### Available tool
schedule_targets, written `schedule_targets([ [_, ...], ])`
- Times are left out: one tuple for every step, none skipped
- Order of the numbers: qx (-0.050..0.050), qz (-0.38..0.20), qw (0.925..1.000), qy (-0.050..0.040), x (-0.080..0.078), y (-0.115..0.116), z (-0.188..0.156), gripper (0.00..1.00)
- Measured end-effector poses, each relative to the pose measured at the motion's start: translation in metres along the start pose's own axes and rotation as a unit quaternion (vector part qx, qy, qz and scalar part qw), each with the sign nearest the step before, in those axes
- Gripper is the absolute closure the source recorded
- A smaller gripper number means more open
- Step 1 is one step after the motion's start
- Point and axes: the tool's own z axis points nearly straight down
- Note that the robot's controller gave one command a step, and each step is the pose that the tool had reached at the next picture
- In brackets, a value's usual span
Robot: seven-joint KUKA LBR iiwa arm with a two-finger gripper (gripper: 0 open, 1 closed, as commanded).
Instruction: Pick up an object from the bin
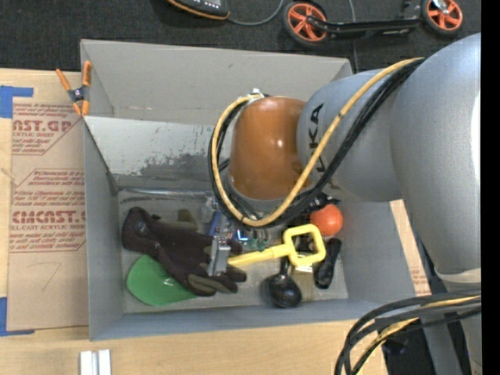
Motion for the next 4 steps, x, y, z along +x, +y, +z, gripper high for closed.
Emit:
schedule_targets([
  [0.001,-0.122,0.9925,0.0088,0.041,0.066,0.022,0.00],
  [-0.001,-0.042,0.9991,-0.0012,-0.006,0.025,0.070,0.00],
  [0.001,-0.192,0.9813,0.0076,0.038,0.058,0.044,0.00],
  [-0.001,-0.049,0.9988,-0.0003,0.009,0.019,0.055,0.00],
])
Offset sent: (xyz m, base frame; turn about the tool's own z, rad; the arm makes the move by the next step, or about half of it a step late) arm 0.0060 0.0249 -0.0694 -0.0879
